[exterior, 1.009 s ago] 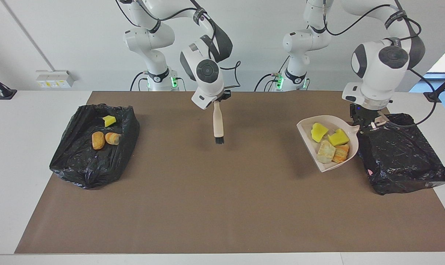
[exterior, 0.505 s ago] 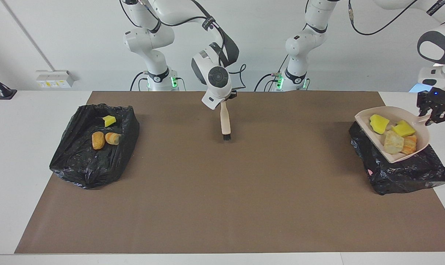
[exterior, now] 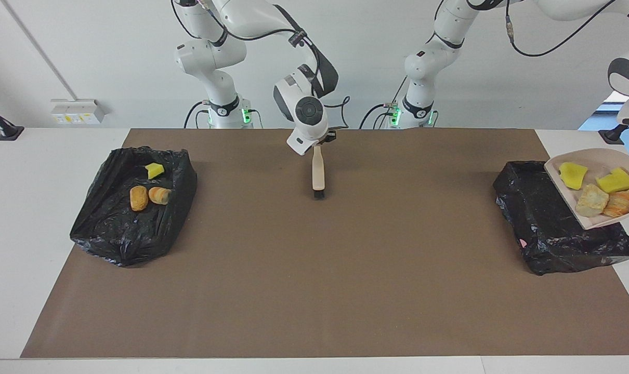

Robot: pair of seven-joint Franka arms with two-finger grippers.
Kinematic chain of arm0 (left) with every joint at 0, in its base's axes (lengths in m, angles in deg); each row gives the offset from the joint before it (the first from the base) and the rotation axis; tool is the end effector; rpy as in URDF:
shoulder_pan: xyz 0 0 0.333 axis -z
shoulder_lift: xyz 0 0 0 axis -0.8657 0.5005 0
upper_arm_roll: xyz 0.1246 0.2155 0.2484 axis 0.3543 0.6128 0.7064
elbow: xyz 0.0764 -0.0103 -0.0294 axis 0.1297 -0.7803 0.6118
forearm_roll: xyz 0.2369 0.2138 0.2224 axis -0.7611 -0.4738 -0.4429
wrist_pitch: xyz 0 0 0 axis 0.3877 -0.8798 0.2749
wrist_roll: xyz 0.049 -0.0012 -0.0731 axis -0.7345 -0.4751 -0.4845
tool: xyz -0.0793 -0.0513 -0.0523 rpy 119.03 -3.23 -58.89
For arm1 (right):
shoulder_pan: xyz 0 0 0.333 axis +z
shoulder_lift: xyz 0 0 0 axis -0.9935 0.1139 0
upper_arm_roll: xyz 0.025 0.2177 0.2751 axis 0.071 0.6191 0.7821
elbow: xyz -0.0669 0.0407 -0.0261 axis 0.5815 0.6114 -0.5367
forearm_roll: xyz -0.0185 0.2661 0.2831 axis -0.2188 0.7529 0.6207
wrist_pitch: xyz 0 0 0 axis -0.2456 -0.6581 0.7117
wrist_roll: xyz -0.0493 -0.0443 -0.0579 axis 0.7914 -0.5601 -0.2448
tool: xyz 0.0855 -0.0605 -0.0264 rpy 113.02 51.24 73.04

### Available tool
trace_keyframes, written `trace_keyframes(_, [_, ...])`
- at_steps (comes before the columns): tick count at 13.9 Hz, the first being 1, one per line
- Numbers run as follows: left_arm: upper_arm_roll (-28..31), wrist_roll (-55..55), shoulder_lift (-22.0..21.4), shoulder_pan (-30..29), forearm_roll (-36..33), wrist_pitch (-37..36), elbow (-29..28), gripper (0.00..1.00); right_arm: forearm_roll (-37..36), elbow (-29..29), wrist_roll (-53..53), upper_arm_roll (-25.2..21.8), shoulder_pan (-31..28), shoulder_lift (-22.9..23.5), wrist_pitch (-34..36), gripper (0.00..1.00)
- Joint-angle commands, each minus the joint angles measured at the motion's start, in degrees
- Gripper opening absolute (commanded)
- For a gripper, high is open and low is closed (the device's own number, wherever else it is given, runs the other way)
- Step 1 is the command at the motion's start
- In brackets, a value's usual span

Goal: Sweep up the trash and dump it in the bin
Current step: 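Carry the loaded dustpan to the other bag and tip it with the left gripper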

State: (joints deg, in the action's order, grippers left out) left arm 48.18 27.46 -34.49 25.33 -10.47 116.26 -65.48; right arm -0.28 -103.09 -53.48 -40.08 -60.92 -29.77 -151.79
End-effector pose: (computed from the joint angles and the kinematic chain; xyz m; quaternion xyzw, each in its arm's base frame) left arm 0.5793 0.2906 0.5698 -0.6574 0.6950 0.1834 0.2263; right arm 0.3673 0.3617 0.3484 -0.9643 -0.0042 0.2619 0.0396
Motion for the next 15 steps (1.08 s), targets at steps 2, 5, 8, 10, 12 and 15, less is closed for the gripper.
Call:
trace_keyframes(2, [0.4,-7.3,-1.9,2.1,-9.9,-0.1,-3.6,0.00,1.4,-2.4,0.6,-0.2,1.3,-1.5,-1.5,0.00])
trace_keyframes(5, [0.4,-12.0,-4.3,3.5,-16.9,-0.8,-7.1,0.00,0.6,-2.3,1.4,-0.3,1.5,-1.7,-0.4,0.00])
trace_keyframes(8, [0.4,-14.8,-5.0,5.1,-23.4,-4.4,-7.4,0.00,0.5,-2.3,2.5,-0.4,1.5,-1.6,-0.5,0.00])
trace_keyframes(10, [0.4,-18.6,-5.6,5.9,-27.6,-8.1,-7.0,0.00,0.5,-2.4,2.5,-0.4,1.5,-1.6,-0.7,0.01])
trace_keyframes(12, [0.4,-19.1,-6.7,6.6,-29.6,-9.8,-6.3,0.00,0.5,-2.4,2.5,-0.3,1.5,-1.6,-1.1,0.27])
trace_keyframes(15, [-0.6,-19.0,-7.4,7.3,-29.1,-13.9,-3.3,0.00,0.5,-2.4,1.8,-0.3,1.5,-1.6,-1.2,0.59])
